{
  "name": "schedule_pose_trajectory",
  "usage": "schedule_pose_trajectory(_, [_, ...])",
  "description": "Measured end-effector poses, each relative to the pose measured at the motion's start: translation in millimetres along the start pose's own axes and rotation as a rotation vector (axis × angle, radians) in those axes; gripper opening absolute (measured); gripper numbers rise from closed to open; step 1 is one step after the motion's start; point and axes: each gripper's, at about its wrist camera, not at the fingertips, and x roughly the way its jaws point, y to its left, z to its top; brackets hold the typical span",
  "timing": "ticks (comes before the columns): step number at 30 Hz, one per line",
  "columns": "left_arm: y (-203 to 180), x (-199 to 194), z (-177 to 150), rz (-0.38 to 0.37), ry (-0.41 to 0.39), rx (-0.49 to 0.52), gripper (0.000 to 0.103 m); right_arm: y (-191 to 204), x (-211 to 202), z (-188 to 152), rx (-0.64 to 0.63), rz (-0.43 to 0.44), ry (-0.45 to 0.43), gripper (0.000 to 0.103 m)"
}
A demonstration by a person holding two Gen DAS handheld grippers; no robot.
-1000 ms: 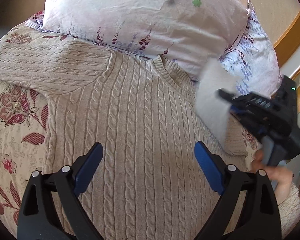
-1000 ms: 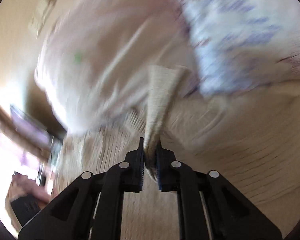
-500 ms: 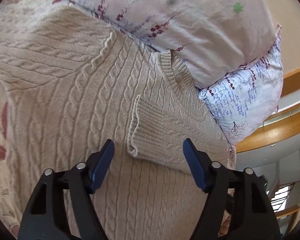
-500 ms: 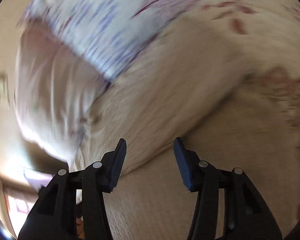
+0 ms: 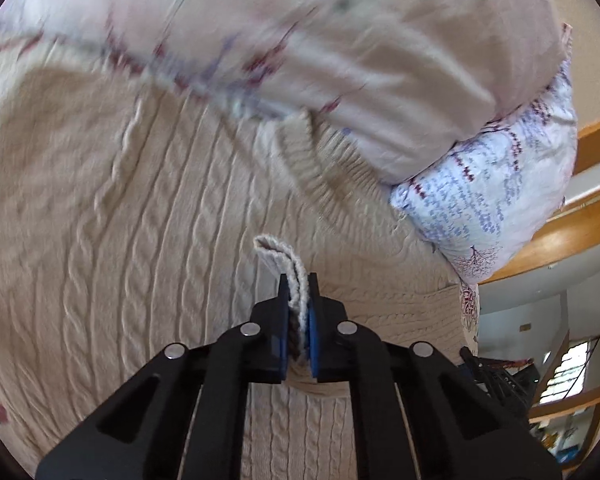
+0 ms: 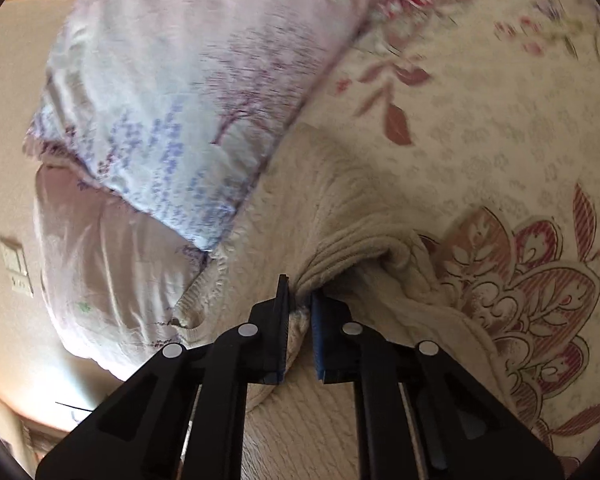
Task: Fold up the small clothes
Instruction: 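Grasp the other sleeve cuff with the left gripper while the right gripper releases its sleeve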
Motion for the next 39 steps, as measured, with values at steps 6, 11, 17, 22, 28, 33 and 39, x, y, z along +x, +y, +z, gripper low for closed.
schedule_pose_trajectory(6, [12,-12,24,0.105,-0.043,0.072,0.007,24,15,-22,-0.122,-0.028,0.060,0.010])
schedule_pose_trajectory(11, [31,4,19,0.168,0.001,0.060,0.009,18,33,-33,-0.144,-0.135,0.116,0.011])
schedule_pose_trajectory(17, [39,0,11,0.147,-0.011,0.042,0.011,58,13,-44,-0.385,-0.100,0.090,0.017])
schedule_pose_trajectory(22, [37,-4,9,0.140,-0.013,0.038,0.012,71,28,-32,-0.447,-0.189,0.060,0.022])
schedule_pose_trajectory(28, [38,-8,8,0.122,-0.011,0.011,0.012,27,-13,-6,-0.194,-0.103,0.004,0.022])
schedule_pose_trajectory(33, [38,-11,8,0.120,-0.007,0.014,0.013,38,-23,-14,-0.549,-0.344,-0.006,0.023])
schedule_pose_trajectory(39, [38,-11,7,0.123,-0.007,0.017,0.013,41,-2,-30,-0.706,-0.422,0.068,0.023])
